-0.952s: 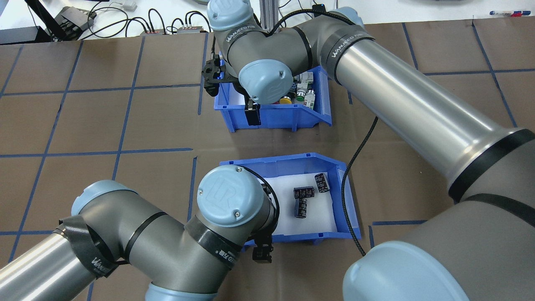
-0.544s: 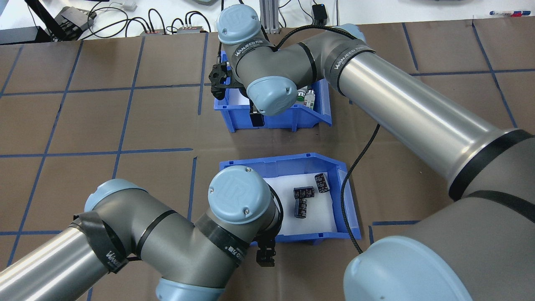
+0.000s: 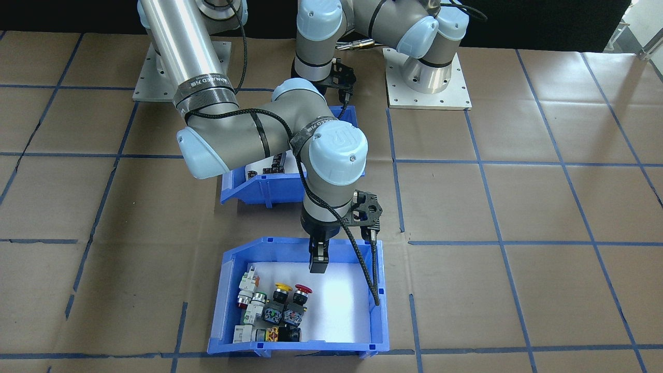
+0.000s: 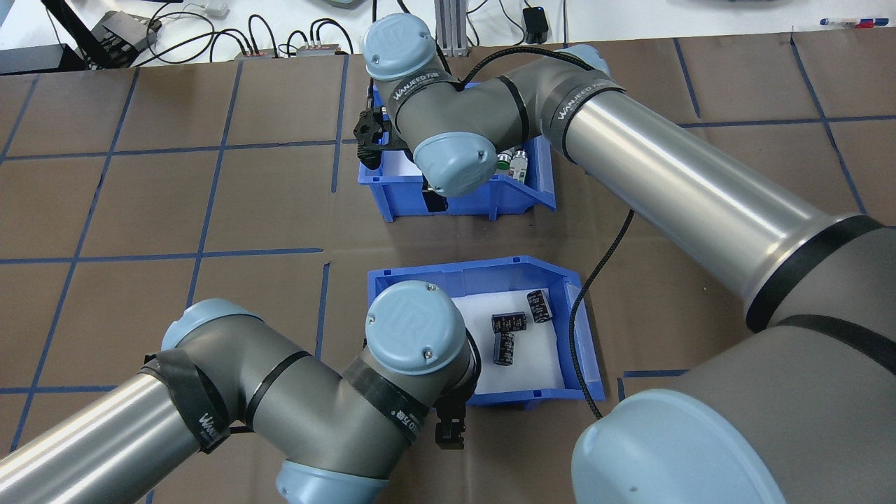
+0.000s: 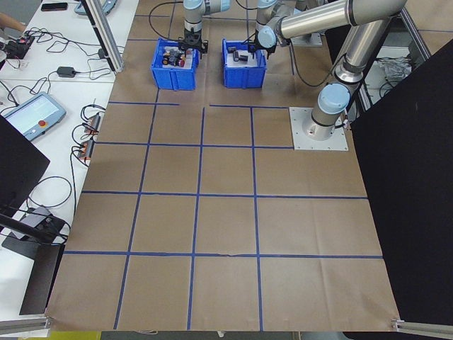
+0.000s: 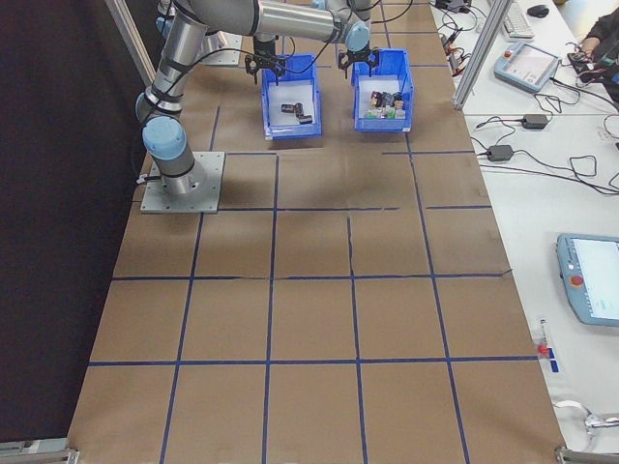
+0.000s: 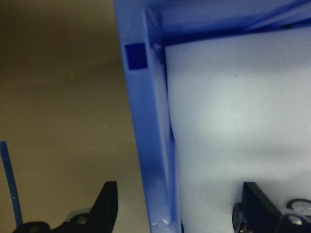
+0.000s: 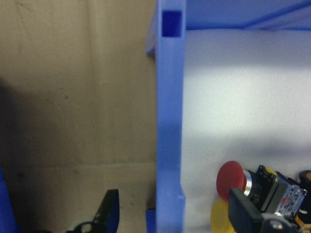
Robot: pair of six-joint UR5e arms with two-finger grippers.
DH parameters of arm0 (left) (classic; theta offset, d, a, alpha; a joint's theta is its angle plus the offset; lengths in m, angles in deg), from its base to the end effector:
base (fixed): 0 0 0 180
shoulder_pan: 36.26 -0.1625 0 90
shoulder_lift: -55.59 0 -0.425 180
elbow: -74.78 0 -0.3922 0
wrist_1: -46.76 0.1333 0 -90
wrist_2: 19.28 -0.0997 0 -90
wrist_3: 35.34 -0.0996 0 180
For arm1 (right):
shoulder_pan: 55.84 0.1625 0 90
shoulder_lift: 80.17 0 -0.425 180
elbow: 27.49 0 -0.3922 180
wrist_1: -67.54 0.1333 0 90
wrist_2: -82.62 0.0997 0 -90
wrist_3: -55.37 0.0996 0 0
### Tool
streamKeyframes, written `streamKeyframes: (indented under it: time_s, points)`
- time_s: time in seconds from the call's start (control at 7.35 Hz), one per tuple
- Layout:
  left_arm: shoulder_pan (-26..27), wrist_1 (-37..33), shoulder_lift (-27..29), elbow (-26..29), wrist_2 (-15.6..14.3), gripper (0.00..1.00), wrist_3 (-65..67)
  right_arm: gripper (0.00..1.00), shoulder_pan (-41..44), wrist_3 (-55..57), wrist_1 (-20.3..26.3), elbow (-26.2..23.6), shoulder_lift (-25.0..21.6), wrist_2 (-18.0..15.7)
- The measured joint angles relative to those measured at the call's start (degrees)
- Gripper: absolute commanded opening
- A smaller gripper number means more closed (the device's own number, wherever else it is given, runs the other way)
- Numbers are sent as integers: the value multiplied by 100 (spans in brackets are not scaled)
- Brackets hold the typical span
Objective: Place battery box in front
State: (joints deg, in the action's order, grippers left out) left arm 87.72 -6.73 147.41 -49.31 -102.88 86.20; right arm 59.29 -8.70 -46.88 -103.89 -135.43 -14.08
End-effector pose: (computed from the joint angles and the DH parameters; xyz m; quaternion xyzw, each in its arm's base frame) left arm -0.3611 -0.2774 0.2593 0.6906 -0.7211 -0.0534 0.0169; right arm 0.4130 -0.5940 0.2772 0.6995 -0.7117 0.0075 0.0646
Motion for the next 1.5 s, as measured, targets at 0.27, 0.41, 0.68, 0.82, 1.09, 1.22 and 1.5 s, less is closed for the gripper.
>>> streamKeyframes:
  time_s: [0.27,0.41,0.68,0.82,1.09,1.22,1.5]
  points:
    - [2,624,87,-19,364,0,-8,35,18,-42,-15,15,48,9]
    - [-2,1031,175,-45,655,0,-76,15,23,-92,-42,21,69,10]
    - [-13,1430,273,-64,888,0,-381,0,21,-207,-82,41,61,3]
    - [-19,1463,222,-64,881,0,-451,0,-1,-253,-86,52,36,2]
    - [-37,1354,40,-68,785,0,-710,0,-71,-302,-71,179,-98,3]
    - [-56,1074,-119,-93,625,0,-965,0,-112,-310,-45,284,-185,-9]
    - [-361,68,-624,-116,465,0,-1762,0,-360,-391,21,371,-437,-15]
